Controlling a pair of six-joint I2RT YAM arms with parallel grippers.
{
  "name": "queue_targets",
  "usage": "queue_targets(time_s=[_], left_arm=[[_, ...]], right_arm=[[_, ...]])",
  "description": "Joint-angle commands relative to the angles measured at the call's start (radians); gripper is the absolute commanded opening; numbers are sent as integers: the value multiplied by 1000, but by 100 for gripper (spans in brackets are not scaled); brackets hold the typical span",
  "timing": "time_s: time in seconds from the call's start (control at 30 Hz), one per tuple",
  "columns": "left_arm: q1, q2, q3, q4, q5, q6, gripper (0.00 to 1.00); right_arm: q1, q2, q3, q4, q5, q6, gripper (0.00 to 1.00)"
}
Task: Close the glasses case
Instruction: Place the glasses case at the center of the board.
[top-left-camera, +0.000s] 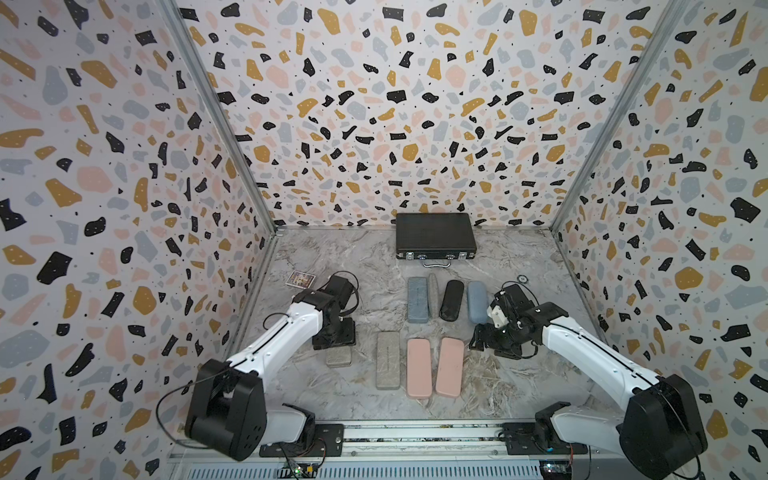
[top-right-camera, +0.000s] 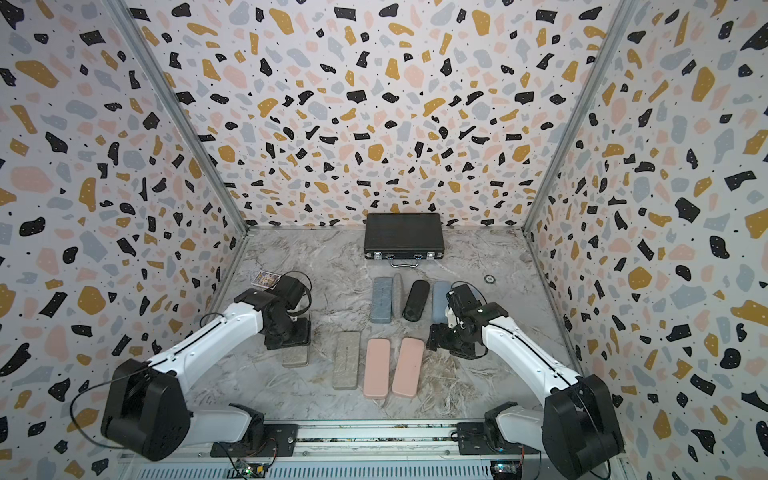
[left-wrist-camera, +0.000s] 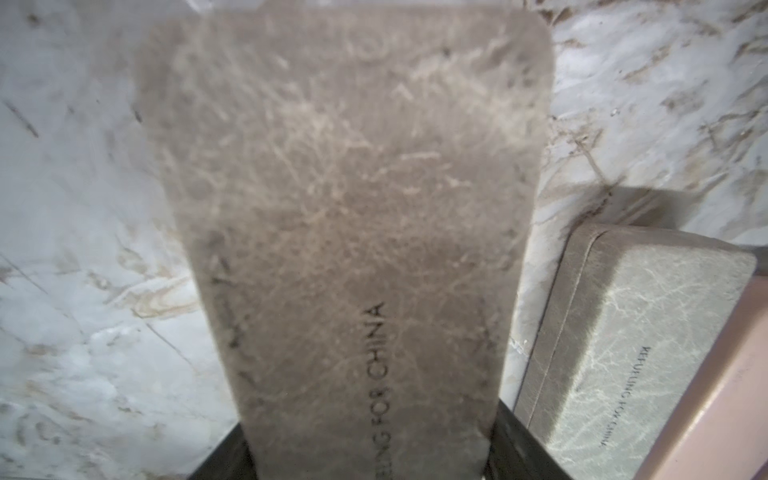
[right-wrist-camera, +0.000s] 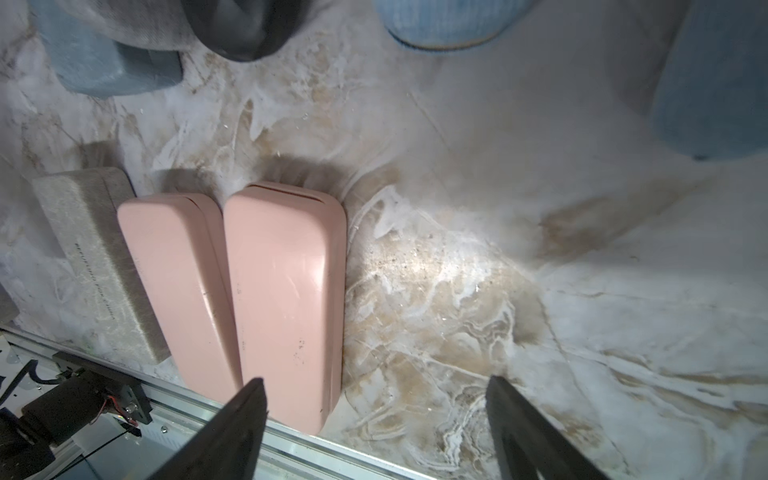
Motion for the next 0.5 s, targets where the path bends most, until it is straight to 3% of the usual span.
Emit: queue_targets(time_s=[0.0, 0.47], left_arm=[[-23, -58, -69, 61, 47, -72, 67], [-109, -48, -210, 182, 81, -129, 67]], right_arm=[[-3, 21, 85, -43, 27, -17, 85], [-3, 136, 339, -92, 24, -50, 85]])
